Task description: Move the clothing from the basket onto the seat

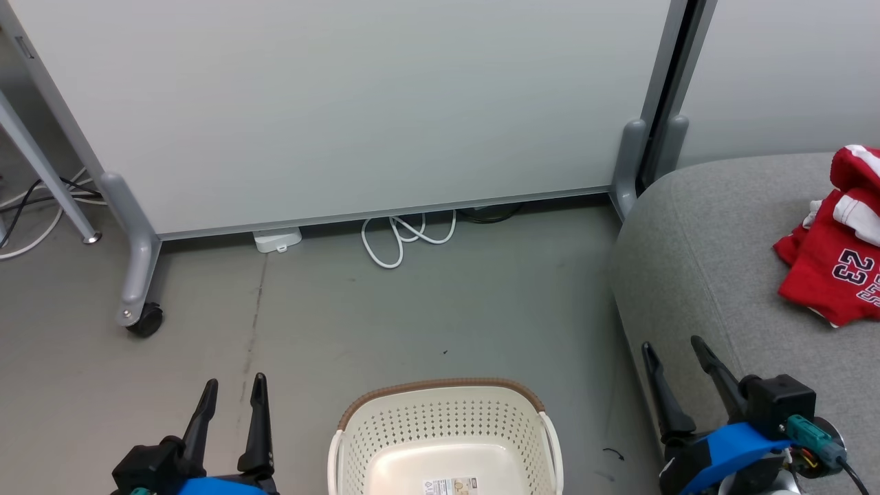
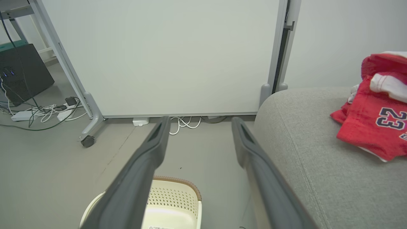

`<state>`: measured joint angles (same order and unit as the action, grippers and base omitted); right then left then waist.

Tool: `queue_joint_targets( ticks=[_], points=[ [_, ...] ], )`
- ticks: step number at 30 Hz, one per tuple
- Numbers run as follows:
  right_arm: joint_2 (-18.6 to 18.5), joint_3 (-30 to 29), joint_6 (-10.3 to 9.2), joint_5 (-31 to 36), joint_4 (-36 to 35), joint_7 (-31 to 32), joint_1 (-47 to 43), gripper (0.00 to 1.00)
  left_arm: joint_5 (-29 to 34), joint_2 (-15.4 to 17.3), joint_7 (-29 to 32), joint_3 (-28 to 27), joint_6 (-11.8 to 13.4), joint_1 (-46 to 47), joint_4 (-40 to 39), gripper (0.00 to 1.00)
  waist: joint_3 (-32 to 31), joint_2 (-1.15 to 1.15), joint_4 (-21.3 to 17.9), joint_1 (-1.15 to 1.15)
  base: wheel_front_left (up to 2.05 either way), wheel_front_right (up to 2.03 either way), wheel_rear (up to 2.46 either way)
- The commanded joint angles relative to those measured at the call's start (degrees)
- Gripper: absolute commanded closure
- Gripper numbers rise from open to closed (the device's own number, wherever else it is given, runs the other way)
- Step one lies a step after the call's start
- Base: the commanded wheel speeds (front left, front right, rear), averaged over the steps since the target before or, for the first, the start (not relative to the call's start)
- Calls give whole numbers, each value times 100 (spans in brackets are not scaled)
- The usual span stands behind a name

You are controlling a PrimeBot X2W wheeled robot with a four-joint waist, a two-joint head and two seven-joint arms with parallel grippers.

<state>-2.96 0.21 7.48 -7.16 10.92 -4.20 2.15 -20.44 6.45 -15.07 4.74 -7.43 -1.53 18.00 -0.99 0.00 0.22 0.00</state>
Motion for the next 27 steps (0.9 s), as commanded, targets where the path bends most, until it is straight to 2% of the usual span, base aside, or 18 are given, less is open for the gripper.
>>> queue_joint_targets(
  ticks=[1,27],
  points=[
    [10,12,3,-65,34,-32,-82,0,-19,38,-15,-15,-6,86,17,0,2,0,13,0,0,0,0],
    [11,98,3,-235,133,-46,-90,0,10,47,-15,-16,-6,66,27,0,55,0,-42,0,0,0,0]
  ],
)
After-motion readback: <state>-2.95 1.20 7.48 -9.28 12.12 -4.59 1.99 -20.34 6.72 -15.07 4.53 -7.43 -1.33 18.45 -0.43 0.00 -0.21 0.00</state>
